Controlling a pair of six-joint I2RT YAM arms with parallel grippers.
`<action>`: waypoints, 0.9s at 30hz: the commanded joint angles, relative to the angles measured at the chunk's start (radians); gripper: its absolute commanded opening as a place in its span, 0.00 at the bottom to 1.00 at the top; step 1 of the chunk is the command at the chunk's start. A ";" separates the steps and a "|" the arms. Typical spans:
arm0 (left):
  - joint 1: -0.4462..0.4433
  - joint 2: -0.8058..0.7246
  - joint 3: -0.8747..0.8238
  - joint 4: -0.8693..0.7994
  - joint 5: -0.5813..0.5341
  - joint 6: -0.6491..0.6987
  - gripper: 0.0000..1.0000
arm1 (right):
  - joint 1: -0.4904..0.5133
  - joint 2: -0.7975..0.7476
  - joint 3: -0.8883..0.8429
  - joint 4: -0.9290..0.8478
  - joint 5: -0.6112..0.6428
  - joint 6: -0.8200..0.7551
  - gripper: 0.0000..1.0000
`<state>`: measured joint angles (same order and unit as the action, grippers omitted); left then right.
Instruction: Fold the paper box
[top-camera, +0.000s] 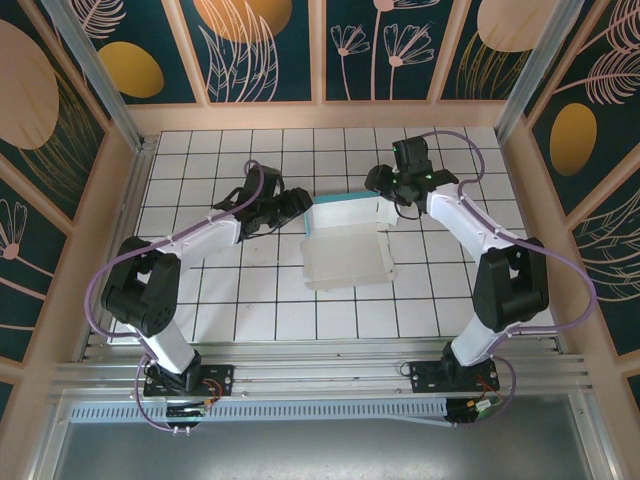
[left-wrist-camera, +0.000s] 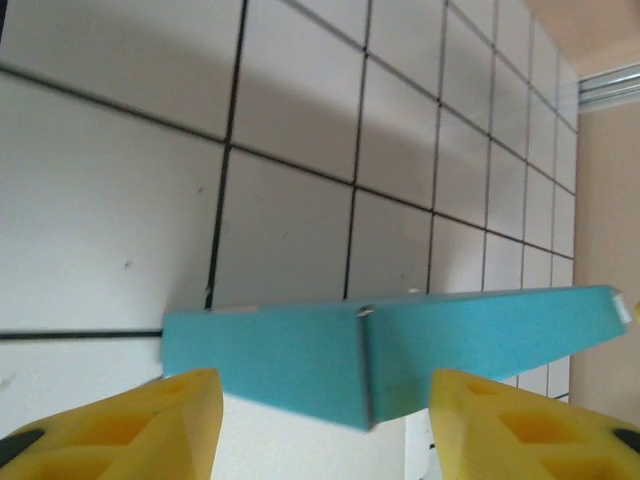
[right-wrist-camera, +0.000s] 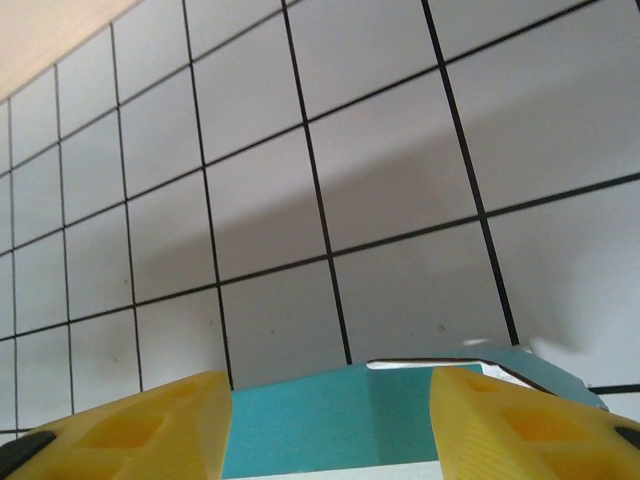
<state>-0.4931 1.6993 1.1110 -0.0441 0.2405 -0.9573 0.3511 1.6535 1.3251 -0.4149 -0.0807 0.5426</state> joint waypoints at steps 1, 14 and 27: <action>-0.001 0.007 -0.003 0.061 0.026 -0.050 0.60 | -0.003 0.011 0.026 -0.030 -0.014 -0.021 0.55; -0.001 0.099 0.043 0.041 0.043 0.004 0.49 | -0.001 0.032 -0.023 0.006 -0.043 0.006 0.47; -0.009 0.092 0.033 -0.020 0.011 0.086 0.41 | 0.017 0.025 -0.016 -0.005 0.034 -0.035 0.50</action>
<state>-0.4911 1.7725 1.1538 0.0441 0.2726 -0.9154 0.3534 1.6768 1.2800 -0.4068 -0.1001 0.5453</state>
